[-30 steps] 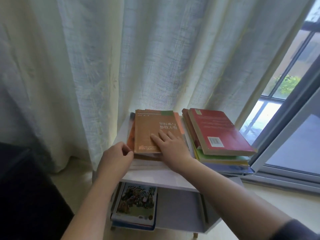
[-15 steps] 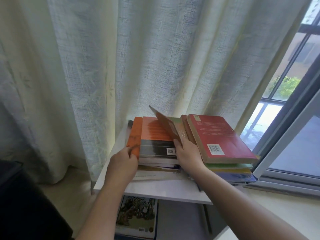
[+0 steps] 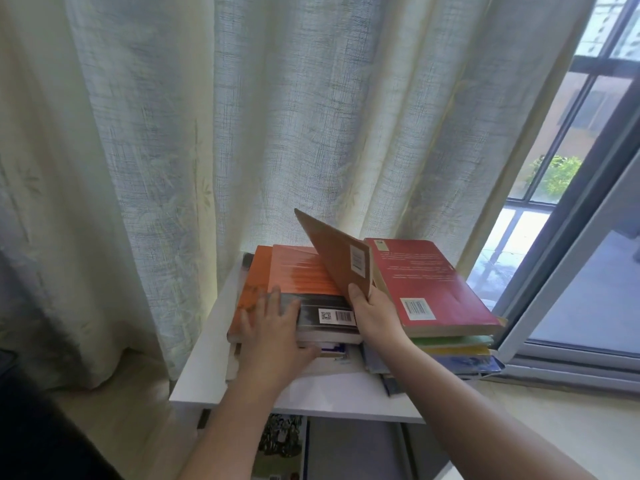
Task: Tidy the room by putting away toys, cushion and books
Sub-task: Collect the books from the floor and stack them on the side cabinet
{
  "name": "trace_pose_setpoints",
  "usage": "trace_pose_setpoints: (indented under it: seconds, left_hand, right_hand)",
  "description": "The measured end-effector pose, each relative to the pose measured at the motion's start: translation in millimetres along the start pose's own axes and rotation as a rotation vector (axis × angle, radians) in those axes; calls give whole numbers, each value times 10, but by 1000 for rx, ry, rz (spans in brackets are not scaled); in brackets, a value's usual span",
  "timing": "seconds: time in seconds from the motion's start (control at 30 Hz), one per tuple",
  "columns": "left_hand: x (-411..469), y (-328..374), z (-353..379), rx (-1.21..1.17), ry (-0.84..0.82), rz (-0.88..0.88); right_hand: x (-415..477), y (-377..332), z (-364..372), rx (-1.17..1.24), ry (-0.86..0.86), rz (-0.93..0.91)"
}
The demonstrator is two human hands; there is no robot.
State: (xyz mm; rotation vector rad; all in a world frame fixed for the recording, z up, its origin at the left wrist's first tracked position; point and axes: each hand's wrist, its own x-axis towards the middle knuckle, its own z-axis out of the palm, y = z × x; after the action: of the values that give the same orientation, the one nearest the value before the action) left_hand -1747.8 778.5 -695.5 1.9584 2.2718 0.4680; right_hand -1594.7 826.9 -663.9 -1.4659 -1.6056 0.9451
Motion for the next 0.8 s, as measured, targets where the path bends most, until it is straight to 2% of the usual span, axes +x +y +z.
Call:
trace_pose_setpoints:
  seconds: [0.2, 0.5, 0.63, 0.7, 0.8]
  left_hand:
    - [128, 38, 160, 143, 77, 71]
    - [91, -133, 246, -42, 261, 154]
    - [45, -145, 231, -98, 323, 175]
    - [-5, -126, 203, -184, 393, 185]
    - [-100, -90, 15, -503, 467, 45]
  right_hand:
    - [-19, 24, -23, 89, -19, 7]
    - [-62, 14, -157, 341, 131, -14]
    - [-69, 13, -210, 504, 169, 41]
    - [-62, 6, -212, 541, 183, 55]
    - [-91, -34, -209, 527, 191, 4]
